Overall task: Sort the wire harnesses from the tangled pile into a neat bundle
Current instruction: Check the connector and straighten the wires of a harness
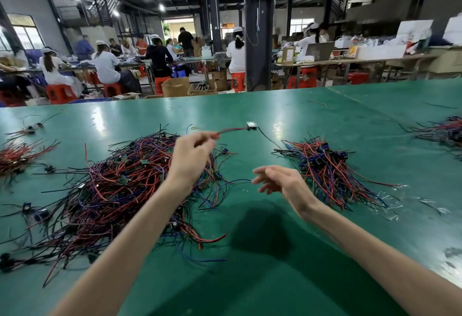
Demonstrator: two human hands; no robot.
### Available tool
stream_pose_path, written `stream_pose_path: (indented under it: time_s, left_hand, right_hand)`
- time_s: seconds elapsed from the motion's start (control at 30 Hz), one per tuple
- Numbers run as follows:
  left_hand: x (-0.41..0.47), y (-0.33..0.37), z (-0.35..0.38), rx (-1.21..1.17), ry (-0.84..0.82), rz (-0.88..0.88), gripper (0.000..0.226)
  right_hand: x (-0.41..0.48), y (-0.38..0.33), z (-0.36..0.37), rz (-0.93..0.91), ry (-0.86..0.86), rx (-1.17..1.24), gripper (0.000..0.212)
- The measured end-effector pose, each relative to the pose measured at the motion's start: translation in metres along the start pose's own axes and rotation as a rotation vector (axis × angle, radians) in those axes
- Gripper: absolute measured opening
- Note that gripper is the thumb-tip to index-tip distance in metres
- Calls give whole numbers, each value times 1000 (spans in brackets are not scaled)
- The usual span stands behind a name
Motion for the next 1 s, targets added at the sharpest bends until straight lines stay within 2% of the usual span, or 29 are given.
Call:
stream_pose_path:
  time_s: [0.07, 0.13, 0.23, 0.3, 0.33, 0.4, 0.5, 0.6, 0.67, 0.83, 1.0]
  left_hand:
    - [-17, -15, 21, -65, -62, -42, 23]
    - [-32, -23, 35, -77, -76, -12, 23]
    - [-52, -13, 46, 93, -71, 227, 19]
    - [-66, -6, 56, 179, -127, 376, 19]
    - [-71, -7, 60, 188, -168, 398, 19]
    - [-75, -15, 70, 145, -261, 335, 18]
    - [-76, -29, 84, 29, -403, 124, 9]
    - [-76, -45, 95, -129, -515, -167, 44]
    - [-78, -51, 99, -208, -532, -289, 48]
    - [-81, -59, 101, -413, -484, -426, 28]
    - [-80, -63, 101, -388, -449, -405, 15]
  right_hand:
    - [1, 0, 2, 111, -39, 315, 38]
    - [3, -4, -5, 146, -14, 491, 46]
    - [5, -5, -17, 176, 55, 570, 36]
    - [6, -4, -23, 185, 87, 547, 29]
    - [6, -3, -24, 184, 93, 529, 26]
    - [5, -1, -27, 184, 98, 501, 22]
    - [3, 5, -26, 211, 85, 462, 18]
    - [0, 9, -15, 241, 19, 423, 16]
    - [-2, 8, -7, 233, -31, 417, 21]
    - [-5, 7, 4, 186, -95, 402, 25]
    - [-6, 10, 6, 185, -91, 456, 19]
Point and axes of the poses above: each hand's wrist, its own x-axis towards the middle knuckle, its own z-axis out of the palm, y = z × x, the point moved 8 cm from there along x, towards the middle knuckle, and after that the axes turned 1 degree about -z, right-handed, at the moved point
